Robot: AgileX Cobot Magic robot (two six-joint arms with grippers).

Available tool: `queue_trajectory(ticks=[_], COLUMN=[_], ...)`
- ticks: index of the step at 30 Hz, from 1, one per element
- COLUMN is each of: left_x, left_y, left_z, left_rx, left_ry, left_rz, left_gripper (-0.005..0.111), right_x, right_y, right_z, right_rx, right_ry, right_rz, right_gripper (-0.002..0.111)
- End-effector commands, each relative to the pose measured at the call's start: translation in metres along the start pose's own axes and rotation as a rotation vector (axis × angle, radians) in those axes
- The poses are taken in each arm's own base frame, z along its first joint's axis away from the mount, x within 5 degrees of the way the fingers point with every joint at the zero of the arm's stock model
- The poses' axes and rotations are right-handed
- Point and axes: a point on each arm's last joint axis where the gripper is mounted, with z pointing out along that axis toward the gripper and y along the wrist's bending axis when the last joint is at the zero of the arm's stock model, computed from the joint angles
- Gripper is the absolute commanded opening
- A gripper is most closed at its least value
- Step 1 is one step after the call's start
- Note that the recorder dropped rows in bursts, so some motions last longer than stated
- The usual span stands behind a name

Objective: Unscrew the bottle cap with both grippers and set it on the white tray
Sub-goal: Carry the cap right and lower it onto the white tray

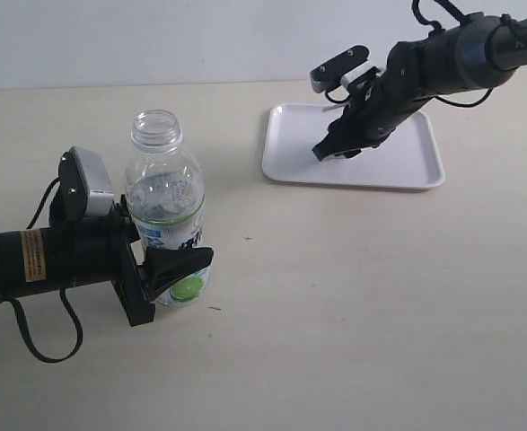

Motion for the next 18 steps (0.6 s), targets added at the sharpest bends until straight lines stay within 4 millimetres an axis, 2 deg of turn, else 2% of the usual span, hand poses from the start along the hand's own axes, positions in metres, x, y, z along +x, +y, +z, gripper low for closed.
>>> queue_trajectory(ticks=[1, 4, 7, 8, 10, 13, 18], left_x=[-0.006, -0.006, -0.006, -0.006, -0.006, -0.006, -0.006], left_y=[-0.001, -0.001, -0.001, -0.001, -0.001, -0.001, -0.001], left_z=[0.001, 0.001, 0.001, 0.001, 0.001, 0.001, 0.001], left_rx=[0.0, -0.004, -0.006, -0.006, -0.006, -0.008, -0.008], left_ry=[-0.056, -0.056, -0.057, -0.057, -0.057, -0.057, -0.057], left_rz=[0.0, 0.002, 0.001, 0.001, 0.001, 0.003, 0.003], left_gripper=[0.0, 0.0, 0.0, 0.0, 0.0, 0.0, 0.0], right_x=[0.0, 0.0, 0.0, 0.0, -0.001, -0.004, -0.017], right_y=[-0.002, -0.002, -0.001, -0.001, -0.002, -0.003, -0.006], right_z=[0.003, 0.003, 0.003, 0.003, 0.003, -0.002, -0.029], right_rx=[0.009, 0.009, 0.007, 0.007, 0.01, 0.014, 0.014], right_ry=[-0.025, -0.023, -0.022, -0.022, -0.033, -0.048, -0.058], right_rz=[0.021, 0.021, 0.028, 0.039, 0.054, 0.087, 0.104], right_gripper=[0.008, 0.026, 0.055, 0.069, 0.084, 0.088, 0.084])
